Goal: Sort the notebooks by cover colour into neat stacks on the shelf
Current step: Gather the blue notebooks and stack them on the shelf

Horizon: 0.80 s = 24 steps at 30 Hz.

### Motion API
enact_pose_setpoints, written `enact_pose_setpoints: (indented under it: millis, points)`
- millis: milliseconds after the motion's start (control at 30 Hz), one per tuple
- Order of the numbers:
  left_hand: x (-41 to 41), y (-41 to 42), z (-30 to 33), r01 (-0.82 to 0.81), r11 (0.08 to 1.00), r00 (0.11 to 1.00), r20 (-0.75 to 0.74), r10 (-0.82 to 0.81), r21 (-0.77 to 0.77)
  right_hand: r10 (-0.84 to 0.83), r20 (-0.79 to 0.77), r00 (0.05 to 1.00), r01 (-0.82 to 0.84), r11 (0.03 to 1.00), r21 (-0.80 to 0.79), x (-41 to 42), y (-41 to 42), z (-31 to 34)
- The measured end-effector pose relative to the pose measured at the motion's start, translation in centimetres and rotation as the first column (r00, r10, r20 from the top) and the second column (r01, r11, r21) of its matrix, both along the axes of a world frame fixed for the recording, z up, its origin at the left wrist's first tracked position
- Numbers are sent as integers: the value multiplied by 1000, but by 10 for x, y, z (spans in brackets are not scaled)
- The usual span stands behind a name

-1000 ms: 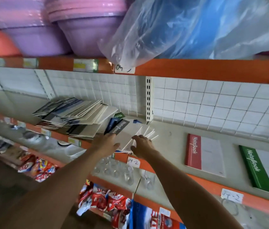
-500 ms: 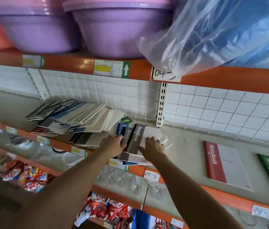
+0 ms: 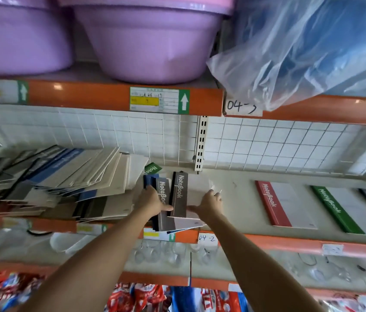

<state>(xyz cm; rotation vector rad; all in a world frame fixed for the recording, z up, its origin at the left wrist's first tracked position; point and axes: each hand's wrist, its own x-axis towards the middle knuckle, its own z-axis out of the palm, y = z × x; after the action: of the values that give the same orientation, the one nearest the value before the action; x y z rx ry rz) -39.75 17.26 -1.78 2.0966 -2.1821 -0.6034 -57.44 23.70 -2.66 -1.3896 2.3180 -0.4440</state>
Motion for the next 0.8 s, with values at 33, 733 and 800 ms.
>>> enact_pose_setpoints:
  millis: [33,733,800]
  points:
    - [1,0,1,10,1000,999,-35,-11,-19,-21,27,999,21,1000,1,0,1,1]
    - [30,3,25,141,955,977,-117,-177,-262,-295,233,927,318,946,-68,34,29,18]
    - [34,7,31,178,951,970,-121,-213,-251,-294,252,922,323,943,-83,40,33,17]
